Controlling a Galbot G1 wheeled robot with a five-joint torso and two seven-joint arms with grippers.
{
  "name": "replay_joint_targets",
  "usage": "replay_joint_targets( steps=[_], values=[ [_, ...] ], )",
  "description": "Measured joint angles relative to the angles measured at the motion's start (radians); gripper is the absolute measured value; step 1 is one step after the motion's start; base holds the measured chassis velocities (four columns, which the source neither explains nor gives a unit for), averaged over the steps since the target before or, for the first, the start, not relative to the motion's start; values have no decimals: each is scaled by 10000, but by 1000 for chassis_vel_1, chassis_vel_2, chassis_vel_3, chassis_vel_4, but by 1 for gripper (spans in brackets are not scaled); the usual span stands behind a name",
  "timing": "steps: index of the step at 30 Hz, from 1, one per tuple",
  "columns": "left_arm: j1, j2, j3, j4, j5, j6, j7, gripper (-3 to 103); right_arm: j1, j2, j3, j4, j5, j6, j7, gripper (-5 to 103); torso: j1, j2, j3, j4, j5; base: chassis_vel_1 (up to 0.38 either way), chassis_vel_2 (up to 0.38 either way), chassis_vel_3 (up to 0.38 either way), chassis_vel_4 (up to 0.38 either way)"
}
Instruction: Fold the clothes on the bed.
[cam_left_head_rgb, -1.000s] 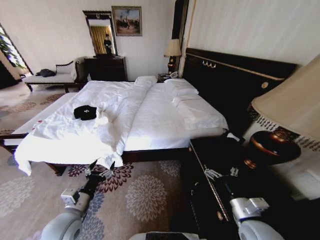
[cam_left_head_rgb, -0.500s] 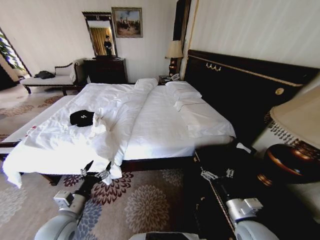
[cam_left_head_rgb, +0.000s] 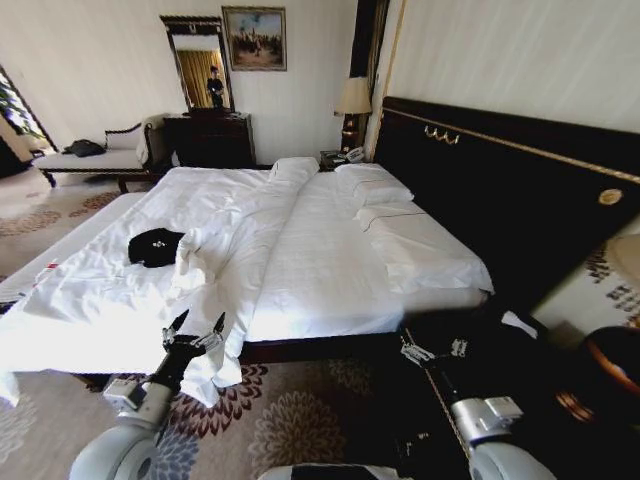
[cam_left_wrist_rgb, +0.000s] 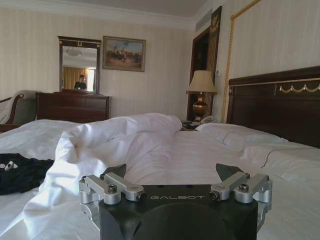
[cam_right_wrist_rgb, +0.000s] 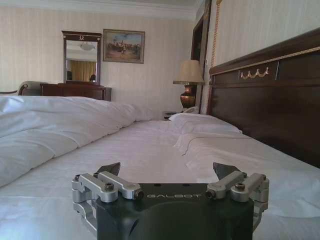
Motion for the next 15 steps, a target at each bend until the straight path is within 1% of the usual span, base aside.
replay_joint_targets(
  steps=[7,8,9,10,15],
  values=[
    [80,-67,-60,151,-10,-114,59,100,9,12,2,-29,8,-45,68,100,-1,0,-1,0,-1,-160,216,153,-222],
    [87,-81,-60,154,-13,-130,64,102,9,31,-11,-9,63,-106,109,100,-1,0,-1,0,-2,-117,257,113,-229],
    [87,-81,-60,154,-13,-130,64,102,9,31,-11,-9,63,-106,109,100,-1,0,-1,0,-2,-117,257,113,-229],
    [87,-91,-57,163,-3,-145,66,101,9,53,-27,23,82,-145,131,100,-2,0,-1,1,-2,-117,257,127,-234],
    [132,-170,-54,181,85,-321,93,99,11,150,-102,73,-41,-198,168,100,-1,-1,0,1,0,-110,253,92,-250]
  ],
)
